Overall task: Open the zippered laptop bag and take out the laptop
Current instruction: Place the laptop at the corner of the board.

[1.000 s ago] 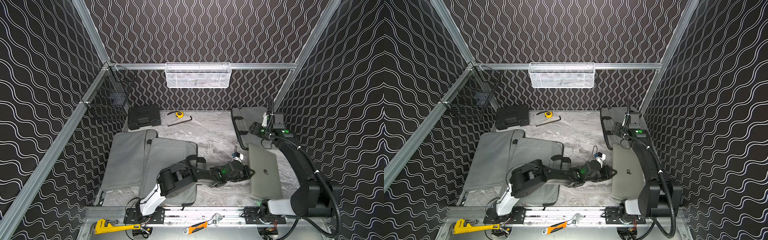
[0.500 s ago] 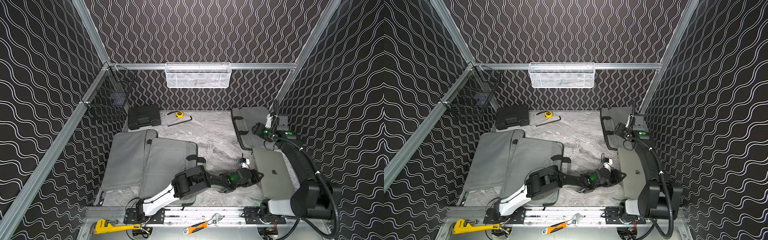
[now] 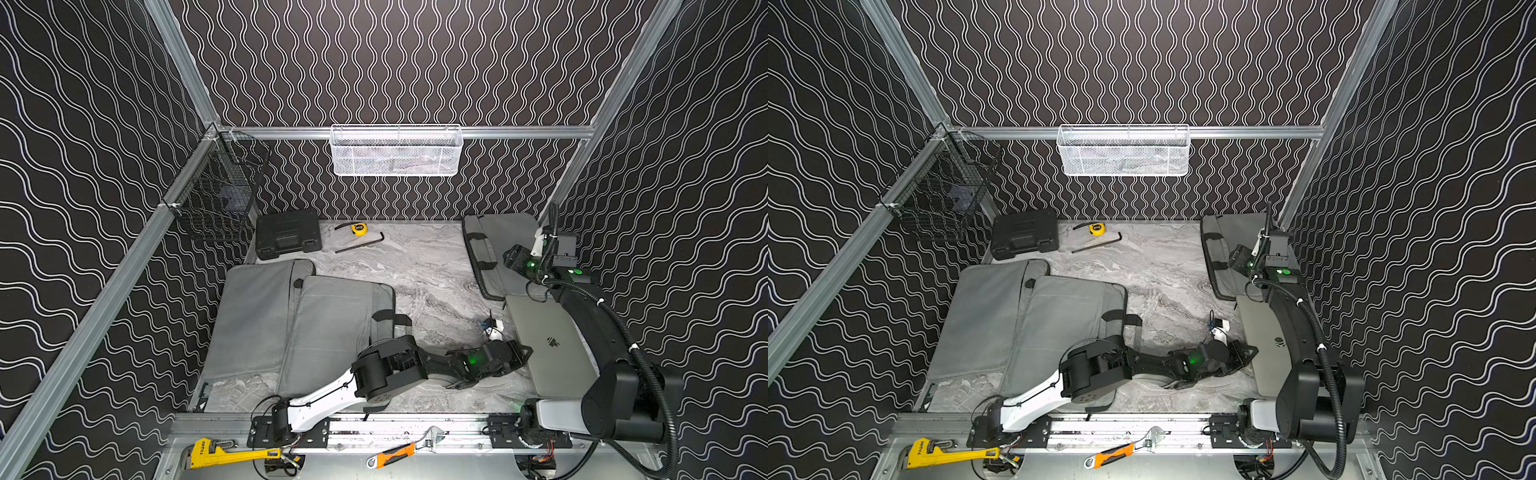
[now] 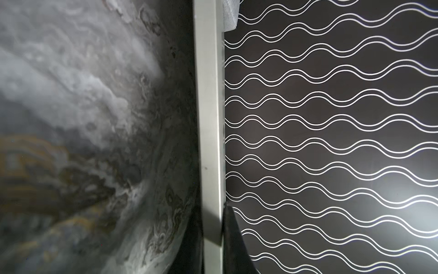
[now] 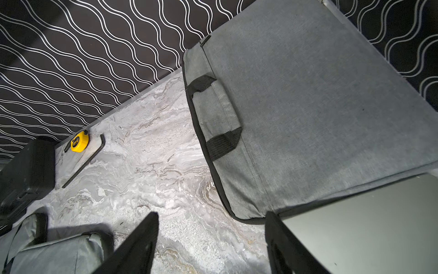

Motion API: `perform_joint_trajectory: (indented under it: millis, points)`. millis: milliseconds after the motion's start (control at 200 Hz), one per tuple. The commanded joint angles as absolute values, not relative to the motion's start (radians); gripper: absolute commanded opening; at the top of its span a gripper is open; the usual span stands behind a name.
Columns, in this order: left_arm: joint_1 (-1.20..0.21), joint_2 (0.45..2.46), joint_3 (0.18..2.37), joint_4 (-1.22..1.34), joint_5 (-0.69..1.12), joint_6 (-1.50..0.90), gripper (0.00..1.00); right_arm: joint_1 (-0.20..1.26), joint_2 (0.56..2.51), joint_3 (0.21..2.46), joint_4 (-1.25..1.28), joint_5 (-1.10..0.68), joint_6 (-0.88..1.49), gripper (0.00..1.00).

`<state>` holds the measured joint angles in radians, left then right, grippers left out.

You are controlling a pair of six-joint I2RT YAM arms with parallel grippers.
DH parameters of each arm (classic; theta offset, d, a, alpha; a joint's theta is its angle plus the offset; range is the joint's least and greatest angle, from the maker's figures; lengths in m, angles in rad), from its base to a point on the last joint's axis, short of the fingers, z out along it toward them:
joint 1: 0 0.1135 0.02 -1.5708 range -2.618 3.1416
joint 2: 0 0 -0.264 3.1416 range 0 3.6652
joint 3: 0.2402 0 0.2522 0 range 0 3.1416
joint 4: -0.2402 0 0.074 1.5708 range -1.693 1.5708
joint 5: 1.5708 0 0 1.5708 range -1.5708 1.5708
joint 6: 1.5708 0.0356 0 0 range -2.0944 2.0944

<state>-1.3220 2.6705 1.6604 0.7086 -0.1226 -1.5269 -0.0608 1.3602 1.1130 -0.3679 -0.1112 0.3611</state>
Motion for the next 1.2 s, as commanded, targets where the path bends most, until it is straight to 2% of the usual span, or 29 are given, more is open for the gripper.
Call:
perform_joint_trajectory:
  millis: [0,90,230,606,881,1196]
  points:
    - [-1.322,2.677,1.669,0.706,-0.123,-1.542,0.00,-0.061,1.362,1.105,-0.331,-0.130,0.381,0.72]
    - [-1.321,2.681,1.688,0.665,-0.088,-1.532,0.00,-0.060,1.363,1.096,-0.321,-0.130,0.384,0.72]
    - [-1.321,2.642,1.651,0.616,-0.084,-1.483,0.18,-0.060,1.373,1.092,-0.303,-0.148,0.397,0.72]
    - [-1.284,2.530,1.544,0.555,-0.059,-1.349,0.42,-0.055,1.407,1.061,-0.238,-0.212,0.443,0.71]
    - [-1.242,2.358,1.408,0.506,-0.072,-1.167,0.44,-0.027,1.426,1.073,-0.228,-0.220,0.445,0.70]
    - [-1.131,2.017,1.151,0.407,-0.131,-0.862,0.46,0.076,1.475,1.087,-0.226,-0.218,0.447,0.70]
